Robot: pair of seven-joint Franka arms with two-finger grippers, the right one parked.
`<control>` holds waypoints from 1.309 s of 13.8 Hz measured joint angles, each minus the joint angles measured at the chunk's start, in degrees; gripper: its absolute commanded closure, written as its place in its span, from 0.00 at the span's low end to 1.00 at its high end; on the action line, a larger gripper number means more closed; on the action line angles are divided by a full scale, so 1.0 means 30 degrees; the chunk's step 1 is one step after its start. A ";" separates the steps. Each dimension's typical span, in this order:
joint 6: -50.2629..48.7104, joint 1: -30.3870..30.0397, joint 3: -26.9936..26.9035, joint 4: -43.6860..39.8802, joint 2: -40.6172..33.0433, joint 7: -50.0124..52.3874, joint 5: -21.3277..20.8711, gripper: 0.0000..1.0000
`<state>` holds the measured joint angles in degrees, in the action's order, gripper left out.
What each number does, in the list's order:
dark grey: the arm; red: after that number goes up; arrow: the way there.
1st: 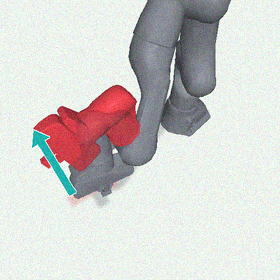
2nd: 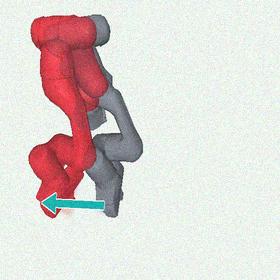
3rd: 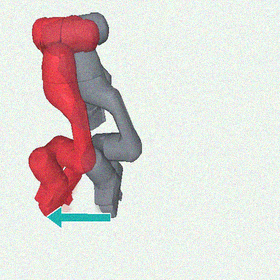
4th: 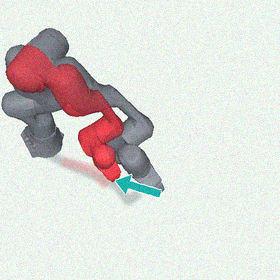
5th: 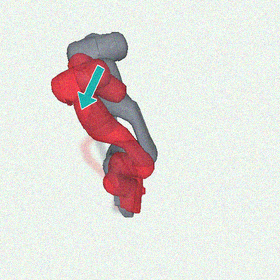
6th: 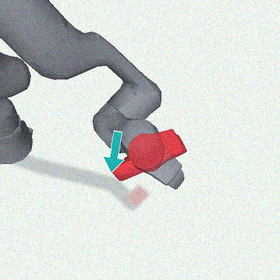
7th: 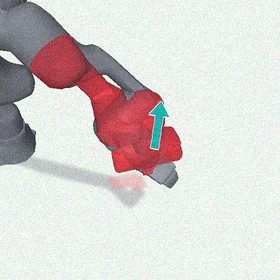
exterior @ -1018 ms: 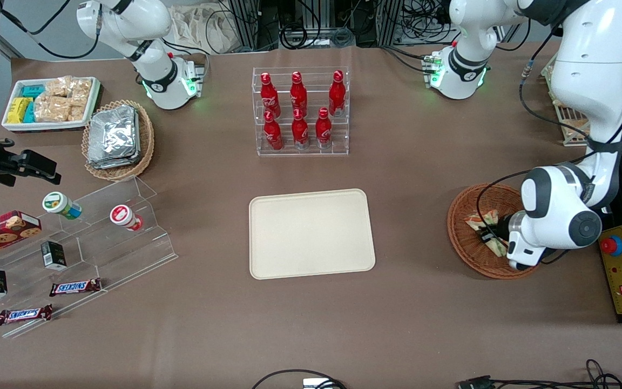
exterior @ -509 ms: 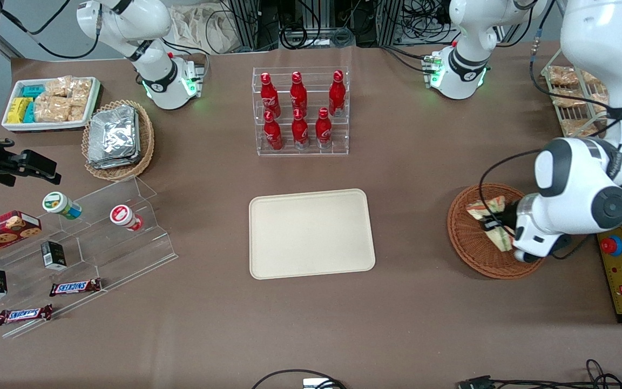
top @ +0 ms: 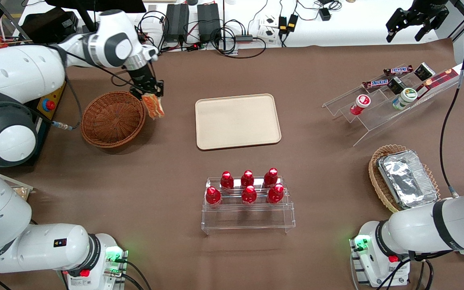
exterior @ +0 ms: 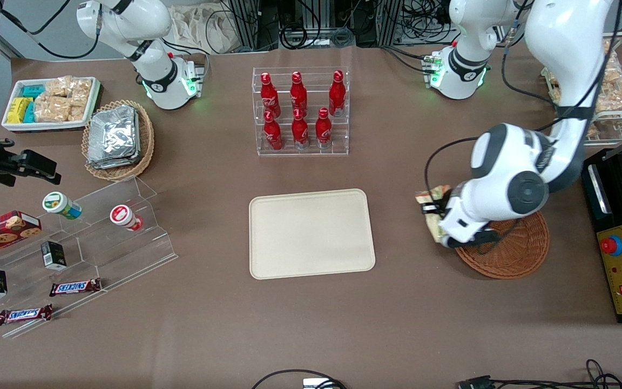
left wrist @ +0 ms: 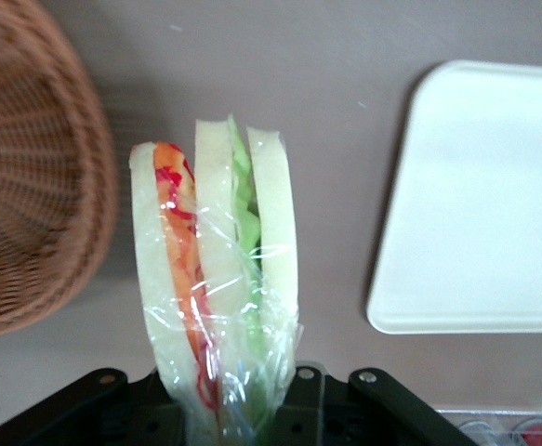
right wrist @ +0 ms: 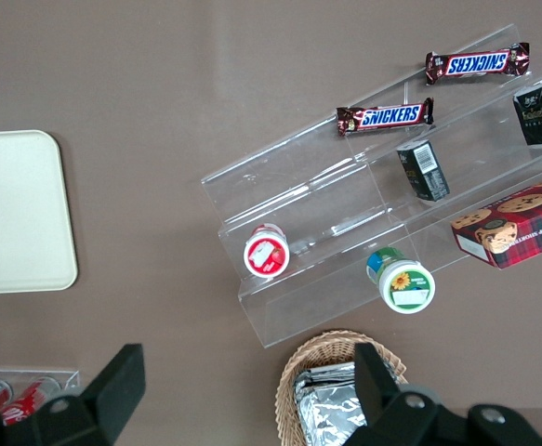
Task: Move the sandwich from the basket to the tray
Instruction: 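Carry the sandwich with the left gripper over to the cream tray, then lower the sandwich onto the tray and open the left gripper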
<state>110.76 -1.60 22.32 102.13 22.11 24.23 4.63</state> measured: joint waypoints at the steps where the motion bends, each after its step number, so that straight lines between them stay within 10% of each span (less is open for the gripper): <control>1: 0.0327 0.0450 0.0111 -0.0001 0.0289 0.0006 0.0007 0.83; 18: 0.2366 0.5146 0.0093 -0.4368 0.7263 0.2338 -0.3240 0.85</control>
<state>117.86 13.84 22.60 89.03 43.90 31.24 -5.09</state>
